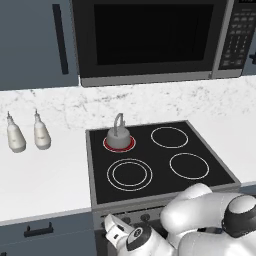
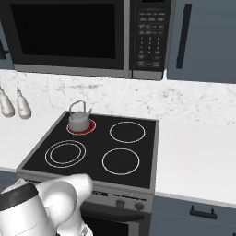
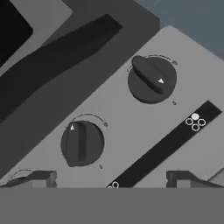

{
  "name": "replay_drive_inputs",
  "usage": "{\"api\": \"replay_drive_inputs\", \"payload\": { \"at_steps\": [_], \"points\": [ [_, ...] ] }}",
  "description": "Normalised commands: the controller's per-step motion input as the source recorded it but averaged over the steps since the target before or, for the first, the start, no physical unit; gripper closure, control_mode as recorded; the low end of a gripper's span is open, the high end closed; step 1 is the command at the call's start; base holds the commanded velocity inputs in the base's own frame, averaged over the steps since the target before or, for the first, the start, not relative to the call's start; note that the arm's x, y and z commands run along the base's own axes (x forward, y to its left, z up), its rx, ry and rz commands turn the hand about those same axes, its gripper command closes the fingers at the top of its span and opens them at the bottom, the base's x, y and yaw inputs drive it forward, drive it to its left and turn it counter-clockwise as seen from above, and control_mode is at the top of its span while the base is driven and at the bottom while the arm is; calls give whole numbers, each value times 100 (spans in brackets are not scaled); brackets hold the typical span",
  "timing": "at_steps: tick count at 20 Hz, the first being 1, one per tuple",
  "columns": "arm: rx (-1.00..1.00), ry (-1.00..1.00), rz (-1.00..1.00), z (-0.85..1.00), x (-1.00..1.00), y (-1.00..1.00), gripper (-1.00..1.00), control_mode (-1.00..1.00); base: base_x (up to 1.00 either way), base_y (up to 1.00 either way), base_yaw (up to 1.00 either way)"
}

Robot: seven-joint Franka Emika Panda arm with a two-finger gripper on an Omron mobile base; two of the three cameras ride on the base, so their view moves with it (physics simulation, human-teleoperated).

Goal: Turn off the rear left burner of the stove.

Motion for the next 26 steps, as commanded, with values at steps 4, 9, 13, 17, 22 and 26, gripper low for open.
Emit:
{"api": "replay_drive_inputs", "payload": {
  "at_steps": [4, 9, 13, 17, 22, 26],
  "points": [
    [-13, 1, 0, -58, 0, 56, -100, -100, 0, 0, 0],
    [-1, -1, 0, -12, 1, 1, -100, -100, 0, 0, 0],
    [-6, -14, 0, -38, 0, -4, -100, -100, 0, 0, 0],
    [-3, -20, -1, -19, 0, -28, -100, -100, 0, 0, 0],
    [0, -6, 0, -8, 18, -5, -100, -100, 0, 0, 0],
    [0, -7, 0, -11, 4, -18, -100, -100, 0, 0, 0]
  ]
}}
